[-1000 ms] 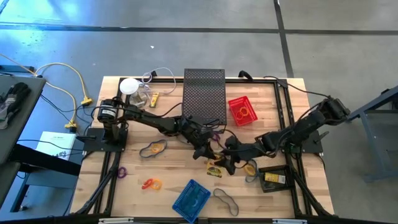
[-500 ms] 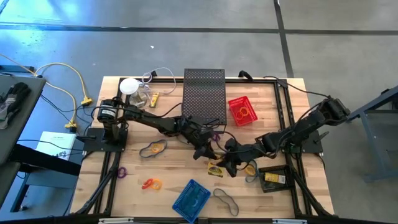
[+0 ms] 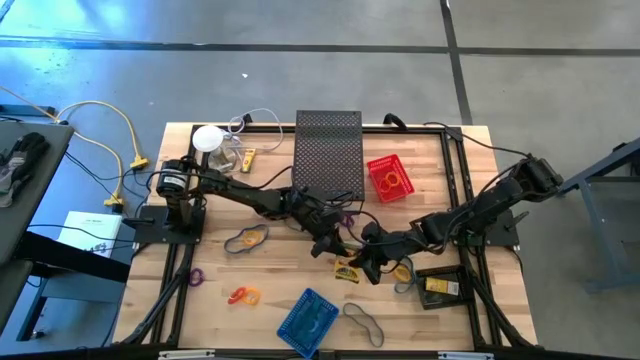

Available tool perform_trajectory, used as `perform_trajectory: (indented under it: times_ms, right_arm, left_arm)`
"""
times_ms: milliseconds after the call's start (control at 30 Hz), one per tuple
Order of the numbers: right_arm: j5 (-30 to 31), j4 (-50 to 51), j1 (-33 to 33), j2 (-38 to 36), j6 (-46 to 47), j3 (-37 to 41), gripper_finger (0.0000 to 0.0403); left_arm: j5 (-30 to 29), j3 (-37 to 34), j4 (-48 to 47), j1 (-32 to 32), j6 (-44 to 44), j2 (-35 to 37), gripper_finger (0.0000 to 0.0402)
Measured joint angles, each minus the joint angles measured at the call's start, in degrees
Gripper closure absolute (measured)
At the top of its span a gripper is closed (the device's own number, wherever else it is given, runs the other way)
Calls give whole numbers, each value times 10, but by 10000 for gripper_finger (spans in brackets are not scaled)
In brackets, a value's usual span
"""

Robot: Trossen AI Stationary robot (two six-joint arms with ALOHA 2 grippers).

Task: Pick & Place Office Desk Supplies
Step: Put the crayon box into the black bin

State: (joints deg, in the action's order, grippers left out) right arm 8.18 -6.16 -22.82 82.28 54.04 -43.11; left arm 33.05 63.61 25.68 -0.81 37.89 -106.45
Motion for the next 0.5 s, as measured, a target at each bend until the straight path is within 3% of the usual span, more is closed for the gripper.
perform_trajectory:
  times_ms: [267,500]
  right_arm:
    - [-23,2,5,0,-2,0,380]
    - [-42,-2,5,0,15,0,383]
  left_arm:
    - [-62,0,1,-17,-16,0,282]
    - [-63,0,7,-18,-36,0,265]
